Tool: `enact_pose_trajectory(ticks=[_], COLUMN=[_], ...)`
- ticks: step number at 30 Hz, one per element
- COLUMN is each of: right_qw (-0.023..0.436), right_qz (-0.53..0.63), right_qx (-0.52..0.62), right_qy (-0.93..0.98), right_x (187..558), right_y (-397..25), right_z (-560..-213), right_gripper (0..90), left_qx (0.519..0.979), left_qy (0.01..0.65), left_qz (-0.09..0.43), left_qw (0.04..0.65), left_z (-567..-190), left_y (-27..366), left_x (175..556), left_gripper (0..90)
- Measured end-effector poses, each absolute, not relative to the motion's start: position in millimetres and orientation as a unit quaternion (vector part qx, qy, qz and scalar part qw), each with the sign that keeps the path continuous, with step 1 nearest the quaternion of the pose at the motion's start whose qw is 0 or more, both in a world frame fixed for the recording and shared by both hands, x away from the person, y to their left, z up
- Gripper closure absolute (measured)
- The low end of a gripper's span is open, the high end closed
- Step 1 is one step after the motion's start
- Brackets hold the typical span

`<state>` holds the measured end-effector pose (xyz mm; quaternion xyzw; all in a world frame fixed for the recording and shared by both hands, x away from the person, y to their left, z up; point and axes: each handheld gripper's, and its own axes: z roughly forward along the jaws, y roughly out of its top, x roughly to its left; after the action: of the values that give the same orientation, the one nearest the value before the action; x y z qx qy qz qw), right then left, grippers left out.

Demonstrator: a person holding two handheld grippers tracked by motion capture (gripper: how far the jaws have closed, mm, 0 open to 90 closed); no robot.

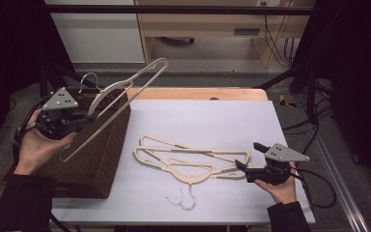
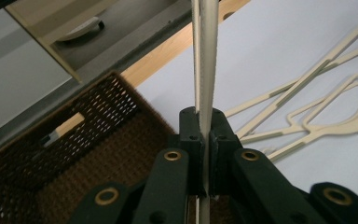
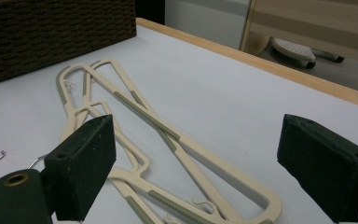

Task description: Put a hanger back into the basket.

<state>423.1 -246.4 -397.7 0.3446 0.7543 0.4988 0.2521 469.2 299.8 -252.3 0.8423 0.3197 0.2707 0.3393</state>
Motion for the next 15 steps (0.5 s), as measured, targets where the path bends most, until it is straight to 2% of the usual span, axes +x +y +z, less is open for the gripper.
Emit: enact_pose_trajectory(ticks=[15], right_qw=[0.250], right_qz=[0.493], right_qx=[0.343], right_qy=[0.759], right_x=[424], right_y=[-244], right_z=[-400], right_gripper=[11.6], left_qx=[0.833], left_qy=[0.386], left_qz=[0.270], left_qw=[0.289], left_z=[-285], left_y=[363], left_x=[474], left_gripper=[86.8])
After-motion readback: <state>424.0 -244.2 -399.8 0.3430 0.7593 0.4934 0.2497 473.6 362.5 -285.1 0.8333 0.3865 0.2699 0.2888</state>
